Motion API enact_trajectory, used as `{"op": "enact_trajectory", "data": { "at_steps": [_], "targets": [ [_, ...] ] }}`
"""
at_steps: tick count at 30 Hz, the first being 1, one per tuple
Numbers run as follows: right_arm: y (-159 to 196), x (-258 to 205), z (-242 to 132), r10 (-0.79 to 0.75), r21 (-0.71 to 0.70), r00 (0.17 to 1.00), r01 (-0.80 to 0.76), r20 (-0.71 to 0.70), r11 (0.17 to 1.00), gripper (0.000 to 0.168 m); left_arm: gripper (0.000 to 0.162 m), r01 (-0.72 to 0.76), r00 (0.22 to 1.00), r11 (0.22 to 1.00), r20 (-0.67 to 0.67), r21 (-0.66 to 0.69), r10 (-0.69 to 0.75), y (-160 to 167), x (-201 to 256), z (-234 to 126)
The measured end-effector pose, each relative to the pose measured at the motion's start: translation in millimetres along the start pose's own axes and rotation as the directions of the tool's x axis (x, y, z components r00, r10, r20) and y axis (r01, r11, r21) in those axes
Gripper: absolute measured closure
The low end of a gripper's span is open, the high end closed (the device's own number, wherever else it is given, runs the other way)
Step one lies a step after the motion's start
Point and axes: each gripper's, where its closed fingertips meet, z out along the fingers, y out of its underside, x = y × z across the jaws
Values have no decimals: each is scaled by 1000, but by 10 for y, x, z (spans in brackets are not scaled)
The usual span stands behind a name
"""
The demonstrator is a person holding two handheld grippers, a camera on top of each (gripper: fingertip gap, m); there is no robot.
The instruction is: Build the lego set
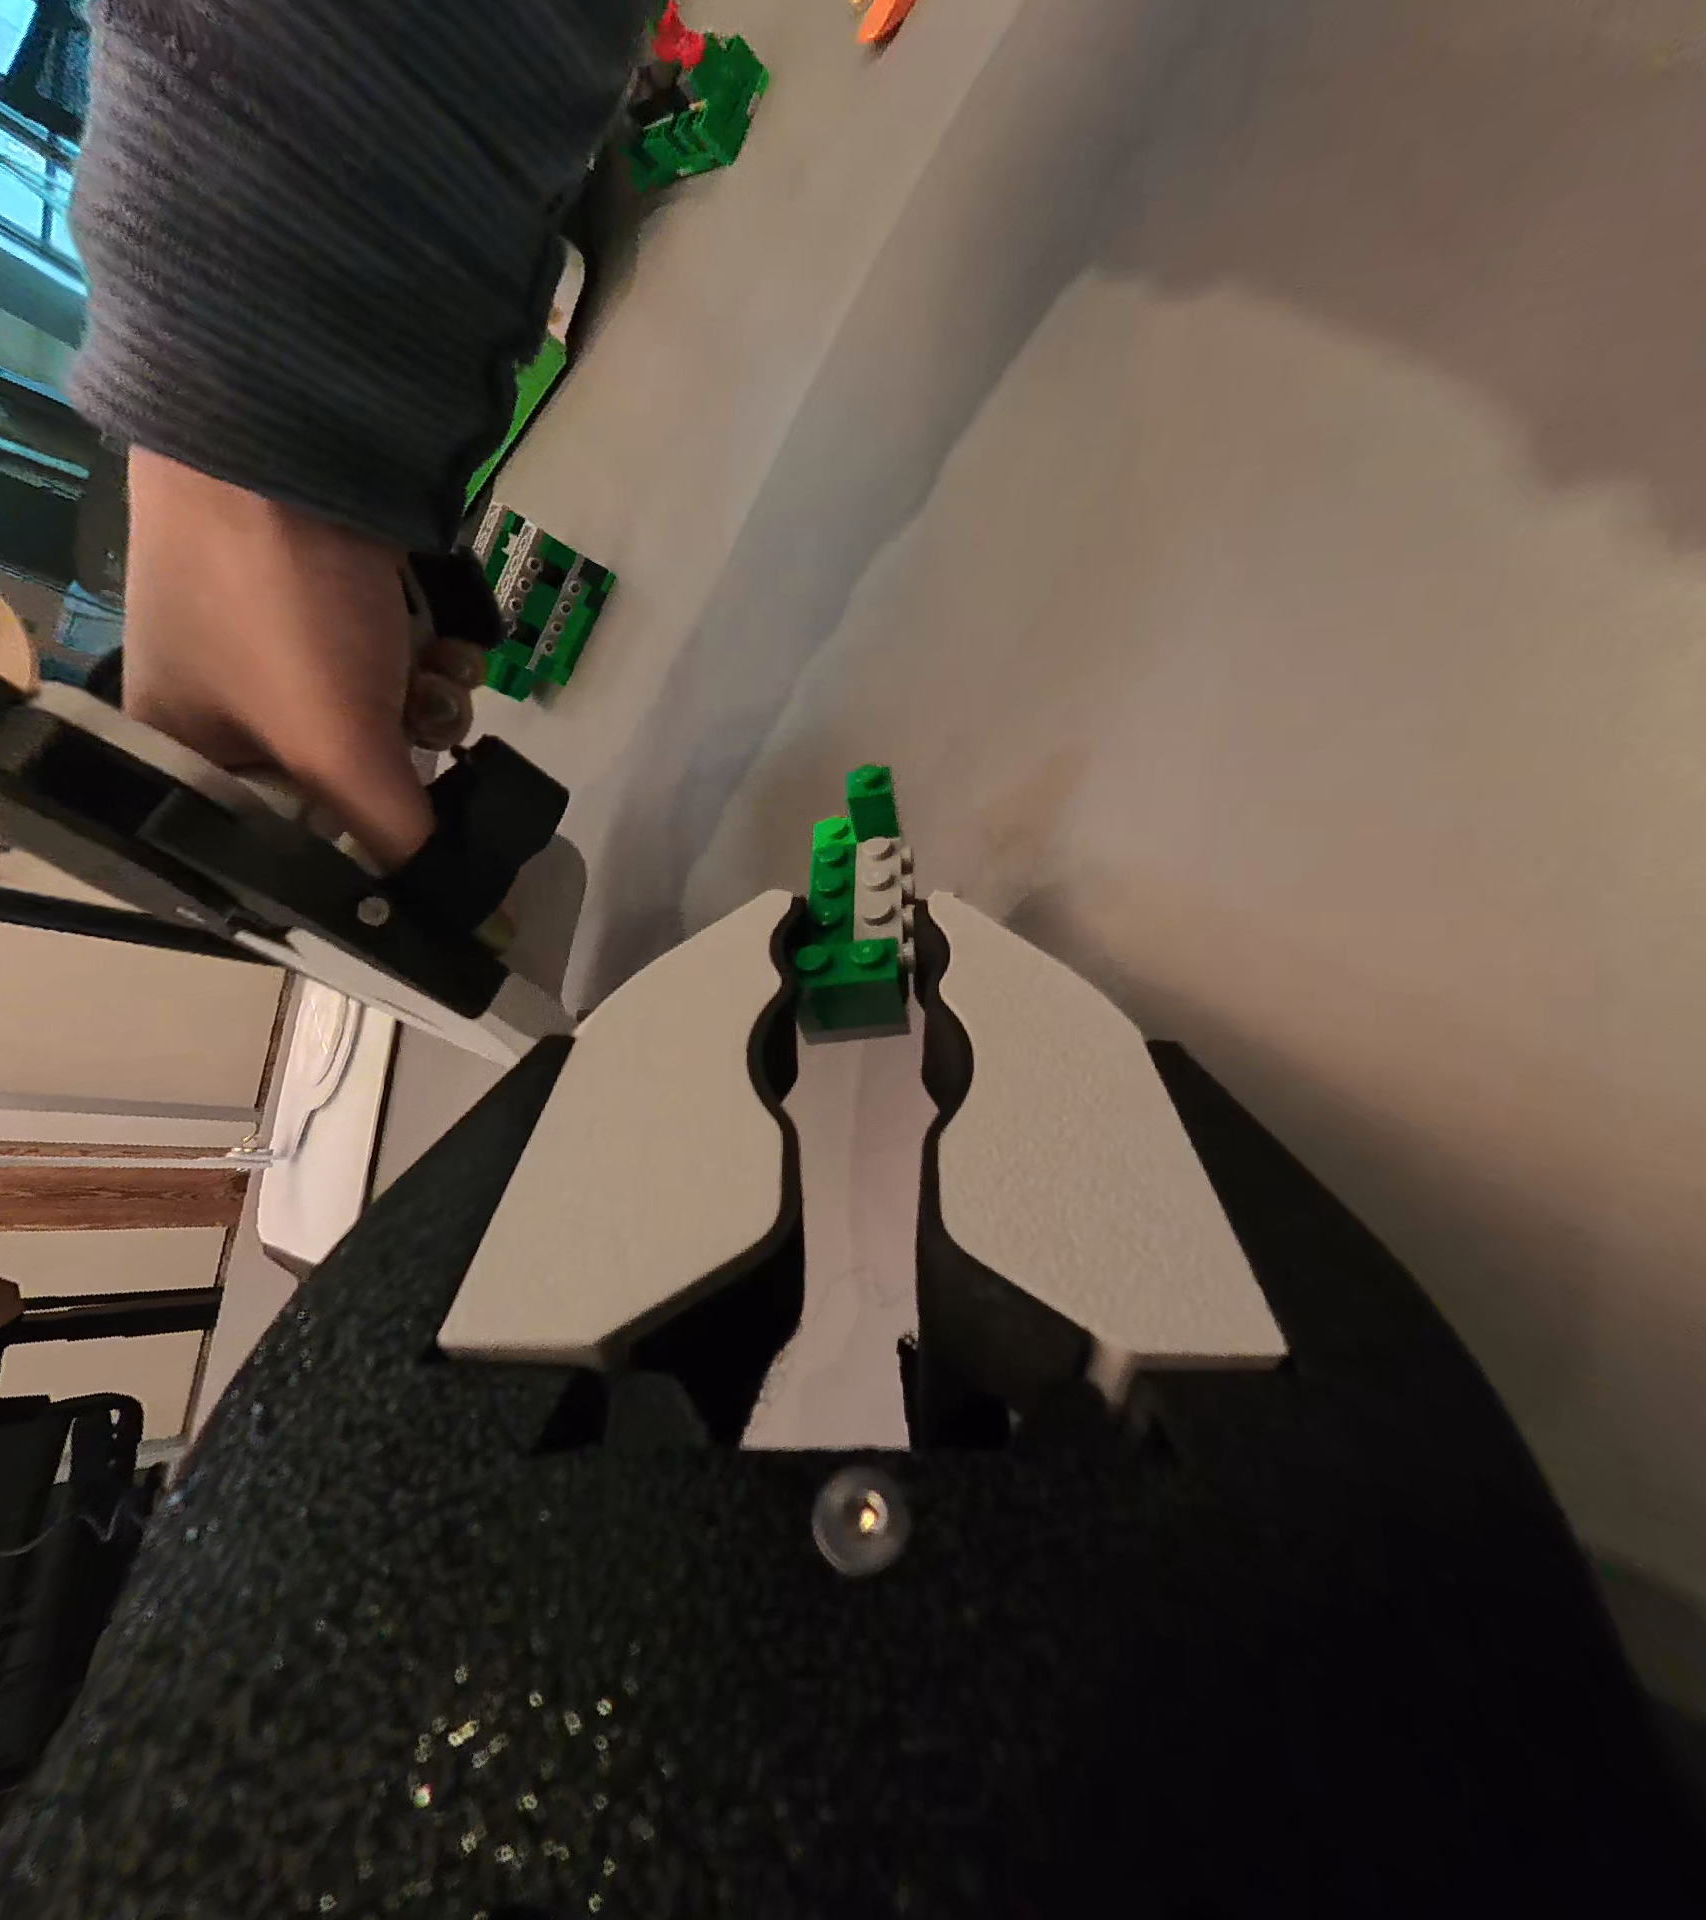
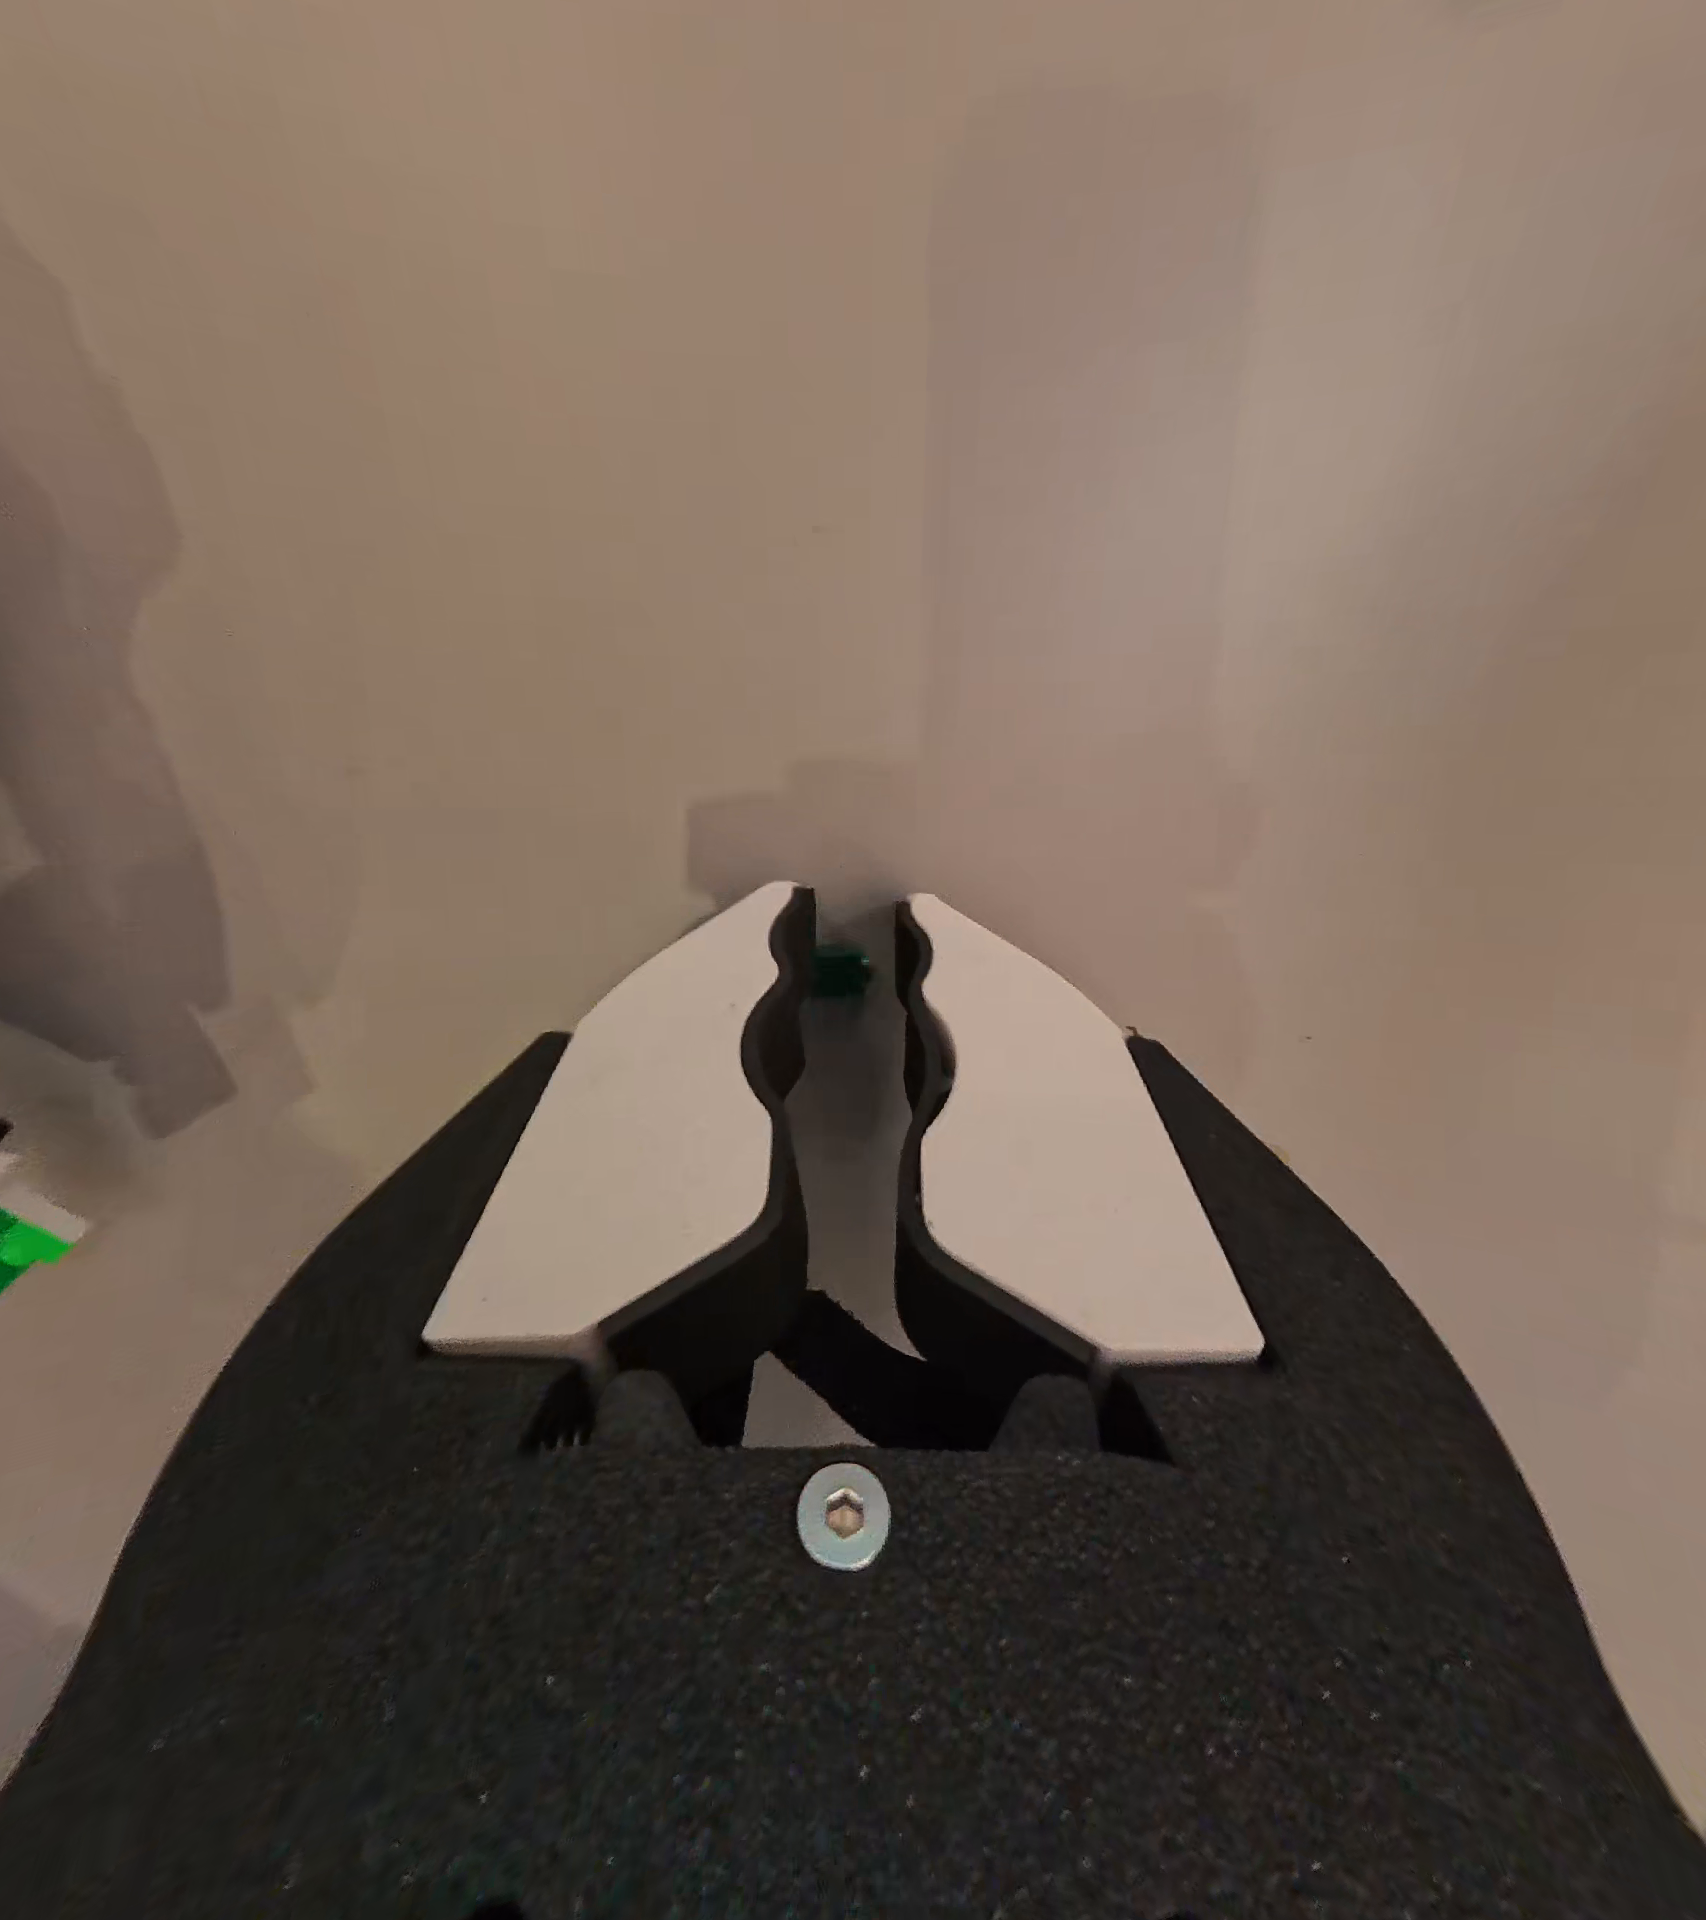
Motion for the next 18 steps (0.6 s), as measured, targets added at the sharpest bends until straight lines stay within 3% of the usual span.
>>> {"op": "enact_trajectory", "data": {
  "at_steps": [2,3,9,12,15,16,18],
  "targets": [
    [12,-31,-21,-2,16,1000,2,15,1000,158,143,5,1000,1000,10,-5,-5,20,-25,-16],
    [7,-31,-39,-14,39,1000,14,6,999,168,143,12,1000,1000,14,-6,-11,27,-38,-22],
    [101,-29,-212,-11,195,999,20,-47,981,168,143,44,999,999,28,-22,-43,78,-79,-27],
    [183,-75,-297,-196,230,980,201,-46,952,161,143,44,999,999,24,-18,-44,64,-71,-20],
    [165,-120,-351,-457,238,885,466,-94,852,156,143,40,999,999,16,-24,-40,74,-54,-14],
    [137,-102,-334,-473,238,876,482,-98,843,156,143,42,999,999,16,-27,-42,80,-54,-14],
    [170,-94,-228,-388,183,922,381,-1,906,150,143,49,999,998,20,-30,-48,95,-67,-23]
  ]
}}
